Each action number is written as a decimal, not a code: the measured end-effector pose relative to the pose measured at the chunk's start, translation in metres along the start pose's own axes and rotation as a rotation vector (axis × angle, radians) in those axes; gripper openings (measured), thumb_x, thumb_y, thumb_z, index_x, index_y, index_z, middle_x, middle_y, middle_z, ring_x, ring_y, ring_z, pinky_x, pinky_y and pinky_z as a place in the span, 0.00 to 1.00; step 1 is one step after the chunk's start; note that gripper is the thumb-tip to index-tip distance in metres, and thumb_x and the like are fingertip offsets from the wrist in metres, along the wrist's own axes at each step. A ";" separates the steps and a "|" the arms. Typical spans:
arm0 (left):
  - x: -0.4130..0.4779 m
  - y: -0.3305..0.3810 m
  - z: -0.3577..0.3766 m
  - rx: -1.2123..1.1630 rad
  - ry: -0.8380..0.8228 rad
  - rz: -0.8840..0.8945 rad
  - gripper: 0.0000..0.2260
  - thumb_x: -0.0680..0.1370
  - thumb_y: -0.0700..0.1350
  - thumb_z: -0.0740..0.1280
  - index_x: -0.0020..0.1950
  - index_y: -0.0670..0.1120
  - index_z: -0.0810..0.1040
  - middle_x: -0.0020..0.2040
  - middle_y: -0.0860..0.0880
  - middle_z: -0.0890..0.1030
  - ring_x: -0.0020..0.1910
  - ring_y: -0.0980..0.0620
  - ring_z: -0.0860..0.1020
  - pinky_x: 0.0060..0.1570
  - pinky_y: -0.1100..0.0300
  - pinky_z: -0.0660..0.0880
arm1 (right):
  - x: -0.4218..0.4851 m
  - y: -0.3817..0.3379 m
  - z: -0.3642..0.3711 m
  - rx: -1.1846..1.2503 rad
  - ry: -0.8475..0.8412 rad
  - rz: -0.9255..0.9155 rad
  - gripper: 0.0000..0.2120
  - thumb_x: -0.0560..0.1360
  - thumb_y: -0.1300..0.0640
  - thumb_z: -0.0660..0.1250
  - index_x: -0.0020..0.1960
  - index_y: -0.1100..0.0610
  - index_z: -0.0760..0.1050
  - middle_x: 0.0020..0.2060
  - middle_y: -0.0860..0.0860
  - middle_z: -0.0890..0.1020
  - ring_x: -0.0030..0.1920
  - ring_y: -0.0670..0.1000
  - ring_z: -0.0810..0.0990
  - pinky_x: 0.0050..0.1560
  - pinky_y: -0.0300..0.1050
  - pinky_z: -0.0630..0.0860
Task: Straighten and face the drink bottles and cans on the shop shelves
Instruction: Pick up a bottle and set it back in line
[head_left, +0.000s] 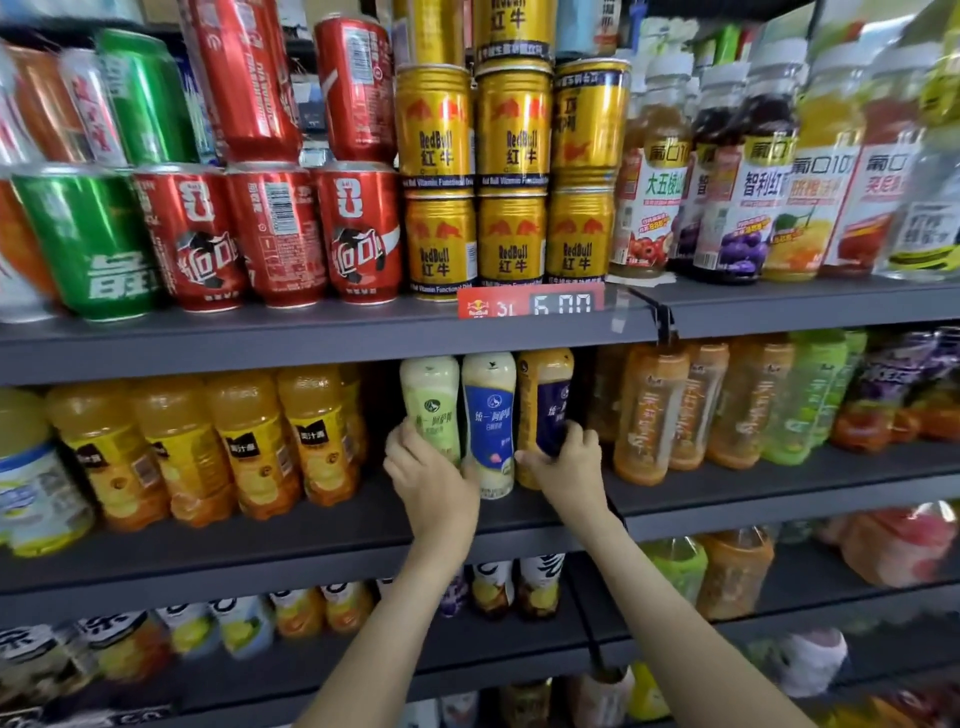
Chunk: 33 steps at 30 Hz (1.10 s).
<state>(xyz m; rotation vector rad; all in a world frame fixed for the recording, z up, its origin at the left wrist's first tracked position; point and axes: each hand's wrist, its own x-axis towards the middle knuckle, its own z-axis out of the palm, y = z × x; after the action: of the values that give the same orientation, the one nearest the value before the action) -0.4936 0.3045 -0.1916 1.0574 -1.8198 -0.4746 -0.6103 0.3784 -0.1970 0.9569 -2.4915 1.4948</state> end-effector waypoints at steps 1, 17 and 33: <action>-0.009 0.006 0.000 0.010 0.046 0.110 0.35 0.67 0.43 0.76 0.68 0.38 0.62 0.65 0.38 0.66 0.60 0.41 0.66 0.59 0.46 0.70 | -0.005 -0.003 -0.005 -0.007 0.012 -0.034 0.34 0.69 0.53 0.74 0.68 0.66 0.64 0.57 0.61 0.71 0.59 0.60 0.69 0.57 0.49 0.69; 0.002 0.250 -0.004 -0.223 -0.130 0.596 0.19 0.79 0.48 0.63 0.69 0.49 0.65 0.61 0.50 0.72 0.59 0.51 0.73 0.56 0.57 0.73 | 0.089 -0.017 -0.253 -0.131 0.440 -0.513 0.26 0.74 0.63 0.66 0.70 0.62 0.63 0.60 0.58 0.71 0.63 0.56 0.69 0.62 0.42 0.64; 0.038 0.354 0.096 -0.026 0.001 0.130 0.37 0.71 0.55 0.73 0.69 0.35 0.59 0.65 0.38 0.67 0.64 0.41 0.67 0.62 0.51 0.68 | 0.168 0.019 -0.288 -0.174 0.196 -0.505 0.37 0.76 0.61 0.64 0.77 0.58 0.45 0.64 0.59 0.66 0.63 0.60 0.66 0.55 0.49 0.70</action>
<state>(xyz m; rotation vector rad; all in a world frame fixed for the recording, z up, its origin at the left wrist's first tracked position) -0.7462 0.4576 0.0295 0.9155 -1.8634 -0.4185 -0.8236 0.5423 0.0007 1.2194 -2.0005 1.1310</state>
